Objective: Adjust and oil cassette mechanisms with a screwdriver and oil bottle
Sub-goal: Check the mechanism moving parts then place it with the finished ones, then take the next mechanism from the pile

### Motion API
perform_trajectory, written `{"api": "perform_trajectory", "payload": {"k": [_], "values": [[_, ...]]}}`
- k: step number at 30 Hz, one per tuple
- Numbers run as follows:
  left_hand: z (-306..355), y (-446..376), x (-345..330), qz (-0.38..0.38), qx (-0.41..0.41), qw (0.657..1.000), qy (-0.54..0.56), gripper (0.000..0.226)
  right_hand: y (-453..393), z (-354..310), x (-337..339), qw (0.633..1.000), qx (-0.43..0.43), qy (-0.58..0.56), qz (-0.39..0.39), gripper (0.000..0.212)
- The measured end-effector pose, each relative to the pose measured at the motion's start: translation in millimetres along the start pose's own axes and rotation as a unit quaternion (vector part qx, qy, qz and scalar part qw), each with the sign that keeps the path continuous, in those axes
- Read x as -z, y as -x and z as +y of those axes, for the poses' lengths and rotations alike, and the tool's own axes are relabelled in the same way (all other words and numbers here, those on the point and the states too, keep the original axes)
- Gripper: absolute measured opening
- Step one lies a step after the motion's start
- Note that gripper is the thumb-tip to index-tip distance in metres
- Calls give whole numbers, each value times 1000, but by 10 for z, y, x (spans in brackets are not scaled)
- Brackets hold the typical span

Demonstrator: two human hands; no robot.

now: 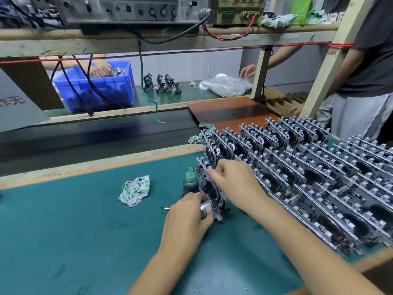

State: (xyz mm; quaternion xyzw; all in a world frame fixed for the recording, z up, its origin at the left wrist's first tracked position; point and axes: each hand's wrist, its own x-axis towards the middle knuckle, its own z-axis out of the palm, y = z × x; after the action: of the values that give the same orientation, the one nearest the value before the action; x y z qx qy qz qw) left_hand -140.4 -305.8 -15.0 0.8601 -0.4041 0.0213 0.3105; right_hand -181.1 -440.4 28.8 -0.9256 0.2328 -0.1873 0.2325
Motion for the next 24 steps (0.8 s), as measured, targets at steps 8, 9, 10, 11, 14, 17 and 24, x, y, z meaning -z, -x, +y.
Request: {"api": "perform_trajectory", "payload": {"k": [8,9,10,11,14,17,24], "values": [[257,-223,-320,-39,-52,998,-16,20,27,241,250,991,-38,132,-1,42],[277,-205,-382,-53,-50,997,-24,21,53,266,233,986,-45,158,-5,41],[292,-186,-432,-60,-45,997,-32,22,79,283,212,983,-48,177,-3,40],[298,-172,-467,-62,-40,997,-38,23,95,291,199,981,-49,188,0,37],[325,-206,-500,-63,-37,995,-61,22,104,254,206,975,-55,214,8,32],[358,-260,-476,-78,-37,992,-89,20,116,157,237,955,-36,286,64,26],[255,-126,-72,-8,-126,992,-22,26,289,-302,170,986,87,122,74,23]]}}
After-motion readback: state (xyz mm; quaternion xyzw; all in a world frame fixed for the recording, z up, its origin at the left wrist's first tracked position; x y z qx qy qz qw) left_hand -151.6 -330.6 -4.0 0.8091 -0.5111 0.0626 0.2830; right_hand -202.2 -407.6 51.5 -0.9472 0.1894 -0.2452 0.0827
